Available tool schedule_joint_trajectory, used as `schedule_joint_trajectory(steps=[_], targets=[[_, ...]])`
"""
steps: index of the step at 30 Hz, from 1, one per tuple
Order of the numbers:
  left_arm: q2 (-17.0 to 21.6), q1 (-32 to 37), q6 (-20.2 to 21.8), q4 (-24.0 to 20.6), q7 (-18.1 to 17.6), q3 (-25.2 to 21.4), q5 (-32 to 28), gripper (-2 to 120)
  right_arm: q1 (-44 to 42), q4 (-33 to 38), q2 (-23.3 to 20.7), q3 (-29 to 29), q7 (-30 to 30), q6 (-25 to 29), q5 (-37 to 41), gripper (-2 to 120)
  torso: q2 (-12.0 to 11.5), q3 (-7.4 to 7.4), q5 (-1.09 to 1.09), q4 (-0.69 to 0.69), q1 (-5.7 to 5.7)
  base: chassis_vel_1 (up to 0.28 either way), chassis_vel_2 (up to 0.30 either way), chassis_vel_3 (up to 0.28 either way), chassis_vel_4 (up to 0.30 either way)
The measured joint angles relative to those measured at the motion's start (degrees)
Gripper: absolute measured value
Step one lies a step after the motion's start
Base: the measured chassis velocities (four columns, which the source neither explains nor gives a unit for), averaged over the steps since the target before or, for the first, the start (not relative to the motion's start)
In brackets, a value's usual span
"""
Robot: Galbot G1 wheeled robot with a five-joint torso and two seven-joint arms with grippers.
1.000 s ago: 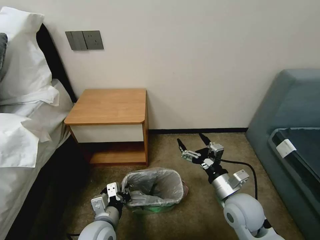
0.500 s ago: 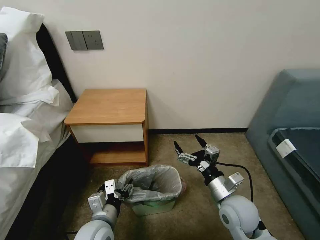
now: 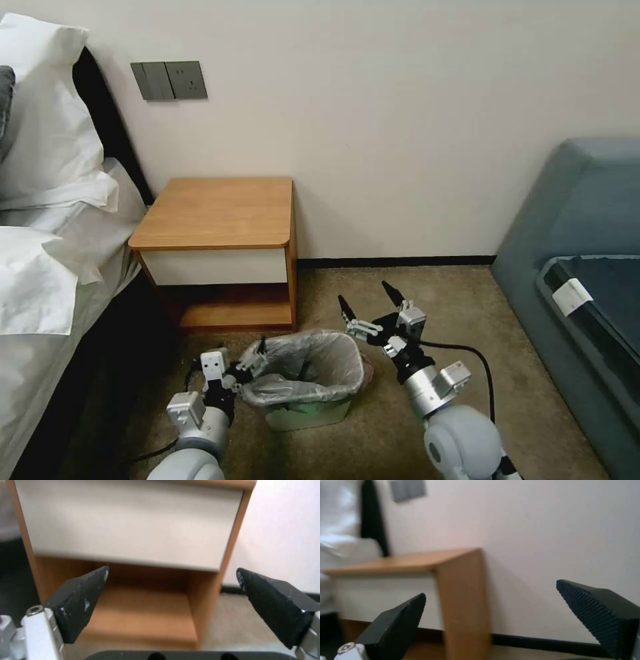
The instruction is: Pick up the garbage bag from the table and place it over the trash can.
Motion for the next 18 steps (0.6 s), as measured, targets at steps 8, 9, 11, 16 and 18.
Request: schedule_joint_trajectory(steps=[8, 9, 11, 16, 18], targets=[[0.07, -1.4, -9.84, 7.91, 0.19, -0.73, 3.02, 100, -4.1, -4.22, 3.21, 2.17, 6.15, 5.69, -7.74, 100, 0.0, 0.0, 0.01, -0.01, 0.0, 0.0, 0.0, 0.0, 0.0], [0.06, -1.18, -10.3, 8.32, -0.12, -0.53, 2.24, 100, -4.34, -4.66, 3.43, 2.7, 6.29, 6.28, -8.12, 100, 0.0, 0.0, 0.0, -0.01, 0.0, 0.0, 0.0, 0.0, 0.0], [0.06, -1.03, -10.56, 8.5, -0.42, -0.41, 1.51, 100, -4.43, -4.85, 3.56, 2.94, 6.3, 6.61, -8.27, 100, 0.0, 0.0, 0.01, 0.0, 0.0, 0.0, 0.0, 0.0, 0.0], [0.05, -0.97, -10.45, 8.51, -0.54, -0.37, 1.24, 100, -4.42, -4.87, 3.55, 2.98, 6.29, 6.63, -8.25, 100, 0.0, 0.0, 0.01, 0.0, 0.0, 0.0, 0.0, 0.0, 0.0], [0.06, -0.97, -10.36, 8.5, -0.55, -0.36, 1.2, 100, -4.39, -4.87, 3.53, 2.98, 6.28, 6.63, -8.22, 100, 0.0, 0.0, 0.01, -0.01, 0.0, 0.0, 0.0, 0.0, 0.0]])
